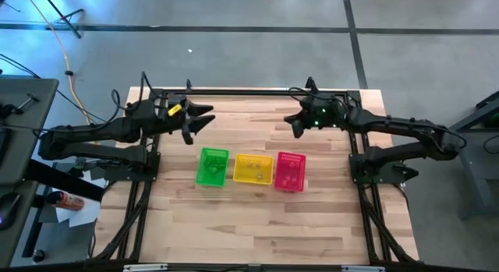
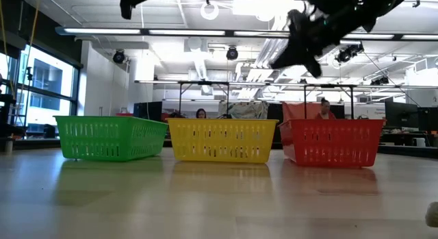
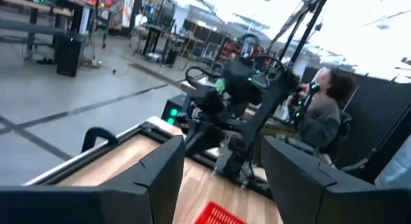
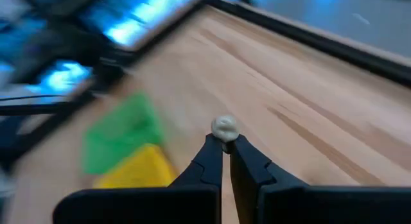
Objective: Sort Halloween decoration
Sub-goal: Put the white skull toy into the yellow basket
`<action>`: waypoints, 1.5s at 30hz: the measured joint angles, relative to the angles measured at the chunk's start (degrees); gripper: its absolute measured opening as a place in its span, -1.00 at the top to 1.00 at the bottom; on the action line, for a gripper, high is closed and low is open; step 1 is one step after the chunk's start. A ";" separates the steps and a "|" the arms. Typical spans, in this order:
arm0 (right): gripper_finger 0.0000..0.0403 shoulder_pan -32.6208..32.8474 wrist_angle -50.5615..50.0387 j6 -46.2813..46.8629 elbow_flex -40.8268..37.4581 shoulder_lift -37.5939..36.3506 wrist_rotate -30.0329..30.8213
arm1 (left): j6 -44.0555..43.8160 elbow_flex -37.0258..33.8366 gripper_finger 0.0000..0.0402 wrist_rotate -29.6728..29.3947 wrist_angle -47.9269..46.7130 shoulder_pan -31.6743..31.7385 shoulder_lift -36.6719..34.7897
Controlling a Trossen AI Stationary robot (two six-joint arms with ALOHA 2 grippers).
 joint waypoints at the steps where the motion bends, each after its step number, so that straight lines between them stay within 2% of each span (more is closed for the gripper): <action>1: 0.99 1.35 2.45 -0.84 0.00 -0.24 -0.85 | 0.01 0.00 0.02 0.15 0.68 0.00 -0.04; 7: 0.99 10.10 15.64 -3.16 0.07 0.08 -2.06 | -0.45 0.00 0.02 1.06 3.62 0.00 0.04; 11: 0.99 14.62 17.14 -4.85 0.07 0.10 -0.37 | -0.49 0.00 0.02 1.08 3.66 0.00 0.06; 19: 0.99 19.18 15.64 -3.52 1.95 1.83 1.50 | -0.49 0.00 0.02 1.02 3.66 0.00 0.06; 23: 0.99 22.16 8.77 -8.65 7.65 7.43 1.28 | -0.49 0.00 0.02 0.76 3.68 0.00 0.06; 29: 0.99 23.84 0.77 -14.11 14.61 19.87 0.98 | -0.49 -0.02 0.02 0.66 3.68 0.00 0.06; 38: 0.99 23.58 0.11 -14.97 16.35 35.13 0.93 | -0.53 -0.04 0.02 0.65 3.66 0.00 0.06; 45: 0.94 23.59 0.21 -11.26 16.35 39.23 1.11 | -0.56 -0.04 0.02 0.65 3.64 0.00 0.06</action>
